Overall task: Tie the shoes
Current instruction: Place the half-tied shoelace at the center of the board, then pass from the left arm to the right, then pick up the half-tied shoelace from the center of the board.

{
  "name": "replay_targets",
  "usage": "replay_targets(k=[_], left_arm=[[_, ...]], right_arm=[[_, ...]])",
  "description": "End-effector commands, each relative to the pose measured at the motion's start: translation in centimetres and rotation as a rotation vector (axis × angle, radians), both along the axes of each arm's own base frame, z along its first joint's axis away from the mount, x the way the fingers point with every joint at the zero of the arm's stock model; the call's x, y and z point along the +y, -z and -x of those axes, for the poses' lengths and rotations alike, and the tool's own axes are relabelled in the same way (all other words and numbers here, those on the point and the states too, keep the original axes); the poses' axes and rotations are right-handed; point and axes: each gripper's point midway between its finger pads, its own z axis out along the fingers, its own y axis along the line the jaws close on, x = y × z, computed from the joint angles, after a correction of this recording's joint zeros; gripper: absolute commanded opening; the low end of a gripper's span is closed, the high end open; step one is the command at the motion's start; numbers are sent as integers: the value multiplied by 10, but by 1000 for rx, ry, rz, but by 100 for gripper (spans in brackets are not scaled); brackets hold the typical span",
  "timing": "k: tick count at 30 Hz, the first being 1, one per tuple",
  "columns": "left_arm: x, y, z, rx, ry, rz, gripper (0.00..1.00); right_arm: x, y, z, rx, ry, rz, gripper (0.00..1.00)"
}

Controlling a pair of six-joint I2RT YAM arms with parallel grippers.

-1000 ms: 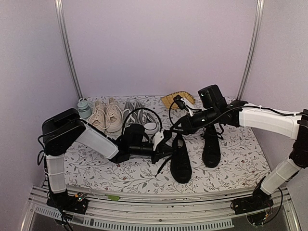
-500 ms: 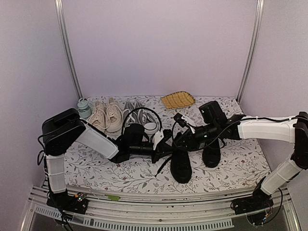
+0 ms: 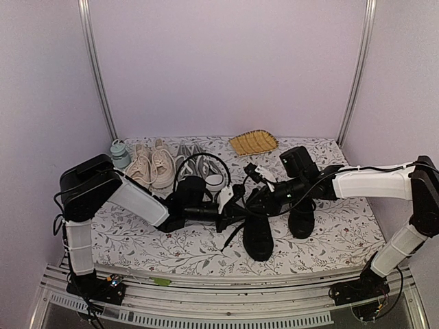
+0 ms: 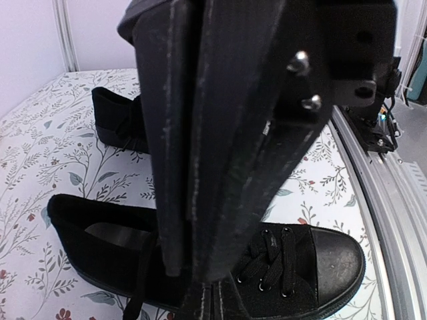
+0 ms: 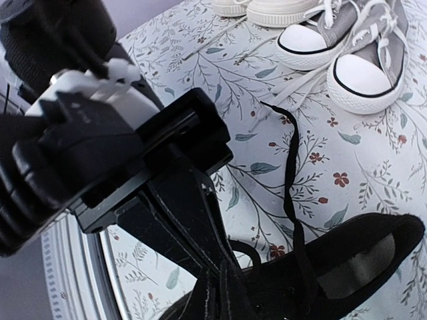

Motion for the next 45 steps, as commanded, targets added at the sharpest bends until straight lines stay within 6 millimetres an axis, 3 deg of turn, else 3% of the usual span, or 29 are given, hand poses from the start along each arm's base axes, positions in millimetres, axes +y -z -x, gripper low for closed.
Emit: replay_targets(k=[1, 7, 8, 9, 11, 15, 16, 18, 20, 22, 25, 29, 34, 45], left_arm=[[-5, -9, 0, -14, 15, 28, 0], [-3, -18, 1, -11, 20, 29, 3], [-3, -16, 3, -2, 27, 17, 14], [-1, -30, 5, -15, 36, 28, 31], [2, -33, 11, -13, 65, -1, 48], [15, -43, 25, -12, 132, -78, 59], [21, -45, 25, -7, 133, -103, 71], [36, -43, 20, 23, 114, -173, 77], [55, -35, 6, 35, 67, -247, 76], [77, -17, -21, 30, -36, -356, 75], [112, 13, -61, 64, -150, -551, 65], [142, 36, -89, 133, -178, -737, 60], [148, 64, -107, 179, -202, -868, 42], [147, 90, -110, 171, -211, -932, 29]], right_arm=[[-1, 7, 1, -4, 1, 9, 1], [-4, 7, -2, -11, 10, 19, 1], [-4, 6, -3, -10, 14, 17, 0], [-4, 6, -4, -10, 17, 17, 0], [-6, 6, -6, -12, 28, 23, 0], [-7, 9, -7, -7, 28, 23, 0], [-7, 10, -6, -3, 25, 23, 0], [-6, 14, -5, 3, 21, 30, 0], [-6, 14, -5, 4, 18, 30, 0], [-5, 14, -6, 3, 15, 28, 0], [-5, 12, -6, 4, 11, 31, 1], [-4, 14, -7, 7, 5, 42, 1], [-4, 16, -8, 6, 9, 45, 1], [-2, 13, -7, 11, -1, 30, 1]])
